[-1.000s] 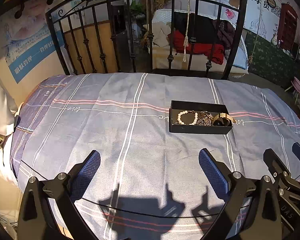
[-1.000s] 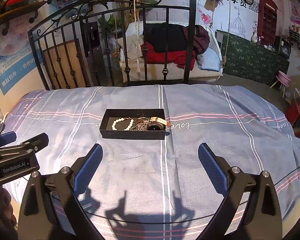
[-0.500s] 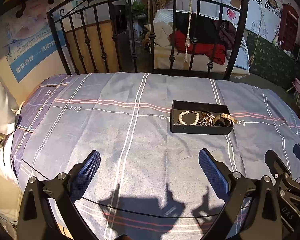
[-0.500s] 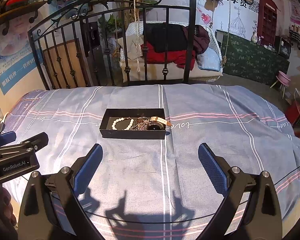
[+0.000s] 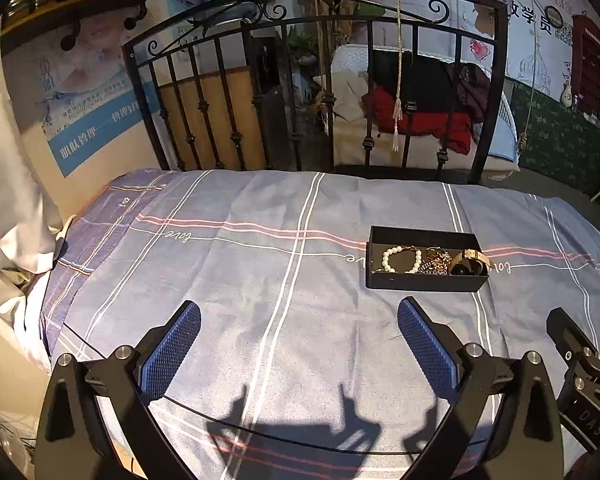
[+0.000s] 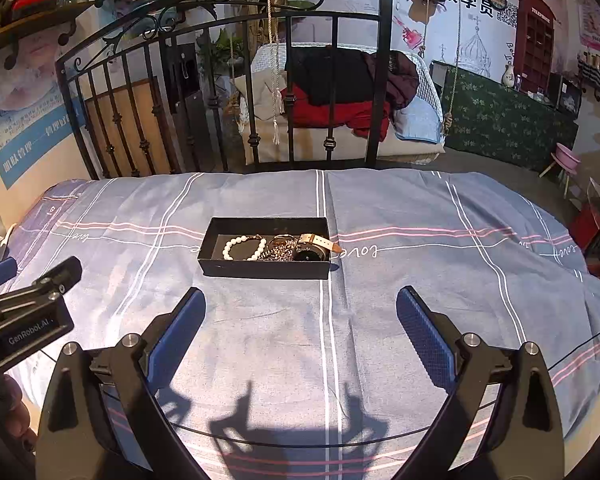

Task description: Organize jewelry

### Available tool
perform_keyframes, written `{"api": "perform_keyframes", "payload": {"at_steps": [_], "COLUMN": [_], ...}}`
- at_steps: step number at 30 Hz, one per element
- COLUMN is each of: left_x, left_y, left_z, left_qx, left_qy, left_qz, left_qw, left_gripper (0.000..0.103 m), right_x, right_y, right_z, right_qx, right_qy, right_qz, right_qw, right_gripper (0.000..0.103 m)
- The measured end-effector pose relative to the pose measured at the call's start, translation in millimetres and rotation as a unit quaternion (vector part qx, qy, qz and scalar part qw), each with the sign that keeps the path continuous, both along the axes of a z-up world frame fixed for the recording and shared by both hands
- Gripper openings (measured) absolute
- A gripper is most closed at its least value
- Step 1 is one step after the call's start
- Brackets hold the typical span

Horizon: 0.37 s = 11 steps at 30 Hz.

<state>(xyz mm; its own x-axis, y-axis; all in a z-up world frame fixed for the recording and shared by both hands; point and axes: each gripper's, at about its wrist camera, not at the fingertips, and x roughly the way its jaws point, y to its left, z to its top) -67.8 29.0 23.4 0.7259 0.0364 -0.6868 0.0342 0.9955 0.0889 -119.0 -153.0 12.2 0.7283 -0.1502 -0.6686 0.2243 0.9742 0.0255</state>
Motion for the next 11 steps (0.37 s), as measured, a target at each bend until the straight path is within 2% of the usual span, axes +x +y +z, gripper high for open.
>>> {"api": "perform_keyframes", "payload": {"at_steps": [7,11], "left_x": [7.1,5.5], "left_y": [3.3,4.1], "left_z": [-5.6,-5.1], "left_qx": [-0.018,-0.027], "left_qy": [0.033,0.035], "left_qz": [-0.004,-0.01], "left_qw": [0.9993,0.999], "left_gripper": [0.097,0.097], "right_x": [-0.3,-0.4], "right_y": [-0.5,-0.3], "right_z": [1.2,2.6], "right_qx": [-0.001,-0.001], "right_qy": [-0.001,-0.002], "right_qz": [0.001,0.002], "right_qw": [1.0,1.0], "right_gripper": [0.095,0.095]}}
